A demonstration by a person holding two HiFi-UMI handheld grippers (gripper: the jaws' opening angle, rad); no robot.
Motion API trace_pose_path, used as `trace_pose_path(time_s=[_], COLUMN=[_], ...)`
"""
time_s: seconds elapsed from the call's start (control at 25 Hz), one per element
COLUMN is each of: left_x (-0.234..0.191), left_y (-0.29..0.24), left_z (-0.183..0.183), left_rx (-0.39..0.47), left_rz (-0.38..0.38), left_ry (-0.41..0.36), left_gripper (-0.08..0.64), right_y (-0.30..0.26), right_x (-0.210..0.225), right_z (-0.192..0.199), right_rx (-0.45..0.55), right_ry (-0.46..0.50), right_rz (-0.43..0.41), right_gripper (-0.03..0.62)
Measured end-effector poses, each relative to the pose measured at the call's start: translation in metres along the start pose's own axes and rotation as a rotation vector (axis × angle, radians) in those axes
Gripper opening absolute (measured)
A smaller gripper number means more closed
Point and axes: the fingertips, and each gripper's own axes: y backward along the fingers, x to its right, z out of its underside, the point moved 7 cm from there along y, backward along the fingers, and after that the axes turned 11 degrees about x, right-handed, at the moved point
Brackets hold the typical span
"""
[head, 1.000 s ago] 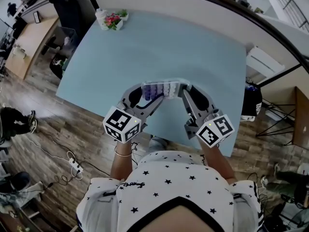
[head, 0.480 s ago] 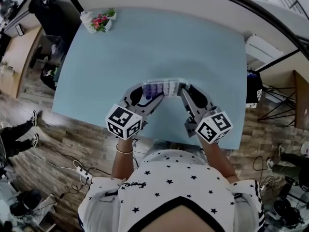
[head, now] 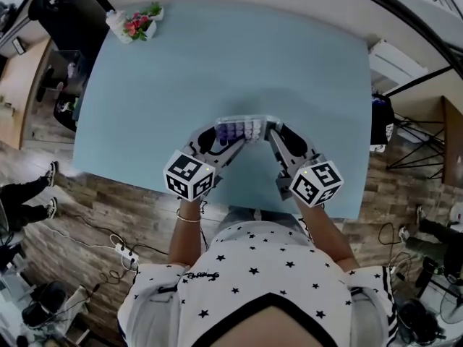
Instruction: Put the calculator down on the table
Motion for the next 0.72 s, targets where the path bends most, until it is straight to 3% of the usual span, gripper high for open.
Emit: trace_pose_path(time_s=[0.72], left_x=[-0.017], left_y=[-0.025], left_z=[0.067], left_rx=[-0.167], left_rz=[-0.059], left_ry=[0.124], left_gripper=[0.272], right_y=[-0.007], right_x=[0.046], right_z=[0.059], right_rx=[-0.168], right_ry=[-0.078], right_rz=[0.061], right_gripper=[0.084])
